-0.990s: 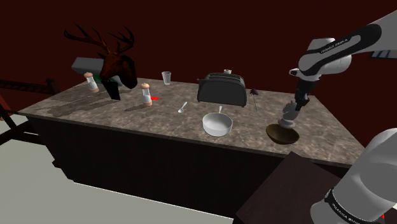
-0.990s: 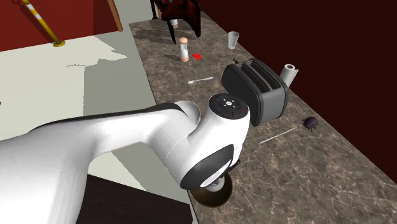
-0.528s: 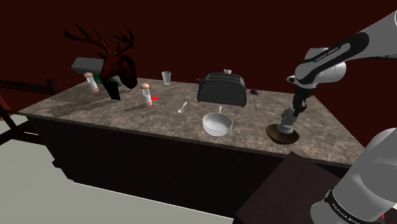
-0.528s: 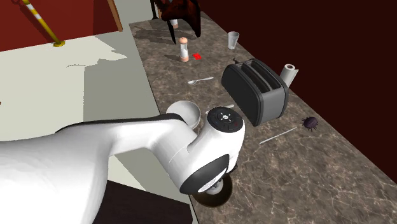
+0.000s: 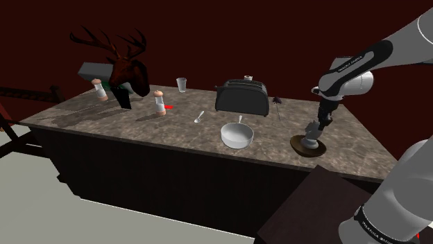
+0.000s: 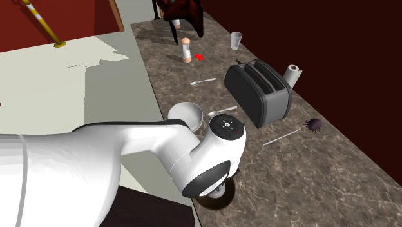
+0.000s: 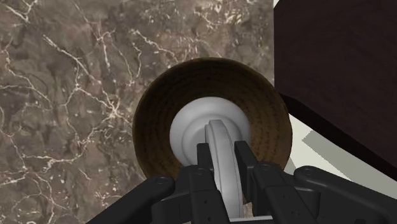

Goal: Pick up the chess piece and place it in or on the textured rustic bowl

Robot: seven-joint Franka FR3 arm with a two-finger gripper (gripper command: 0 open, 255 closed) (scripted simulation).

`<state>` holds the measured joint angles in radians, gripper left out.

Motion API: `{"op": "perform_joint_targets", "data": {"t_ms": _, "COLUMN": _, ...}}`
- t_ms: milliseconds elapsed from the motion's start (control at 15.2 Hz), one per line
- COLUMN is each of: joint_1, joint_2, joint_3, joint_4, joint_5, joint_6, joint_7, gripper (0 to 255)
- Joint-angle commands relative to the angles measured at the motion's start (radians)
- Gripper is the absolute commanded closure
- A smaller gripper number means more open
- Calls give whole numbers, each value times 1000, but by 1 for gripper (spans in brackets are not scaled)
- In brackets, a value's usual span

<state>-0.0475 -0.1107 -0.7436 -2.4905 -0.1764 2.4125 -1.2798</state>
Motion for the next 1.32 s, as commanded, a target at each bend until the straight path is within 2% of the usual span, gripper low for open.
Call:
{"op": "perform_joint_targets", "data": {"t_ms": 0, "joint_1": 0, "joint_2": 0, "joint_3": 0, "joint_4": 0, "joint_5": 0, "joint_6": 1, "joint_7": 0, "gripper": 255}}
{"op": "perform_joint_targets", "data": {"t_ms": 66, "joint_1": 0, "joint_2": 0, "joint_3": 0, "joint_4": 0, "joint_5": 0, "joint_6": 1, "joint_7": 0, "gripper": 255}}
{"op": "perform_joint_targets", "data": {"t_ms": 132, "joint_1": 0, "joint_2": 0, "joint_3": 0, "joint_4": 0, "joint_5": 1, "joint_6": 1, "joint_7": -1, "gripper": 0}}
{"op": "perform_joint_targets", "data": {"t_ms": 462, "joint_1": 0, "joint_2": 0, "joint_3": 0, "joint_4": 0, "joint_5": 1, "joint_6": 1, "joint_7": 0, "gripper": 0}}
{"op": "perform_joint_targets", "data": {"t_ms": 726, "joint_1": -16, "joint_2": -116, "joint_3": 36, "joint_4": 51, "joint_5": -70, "joint_6": -151, "joint_7": 56, "gripper": 0}}
{"op": "perform_joint_targets", "data": {"t_ms": 1254, "joint_1": -17, "joint_2": -116, "joint_3": 37, "joint_4": 51, "joint_5": -70, "joint_6": -151, "joint_7": 56, "gripper": 0}}
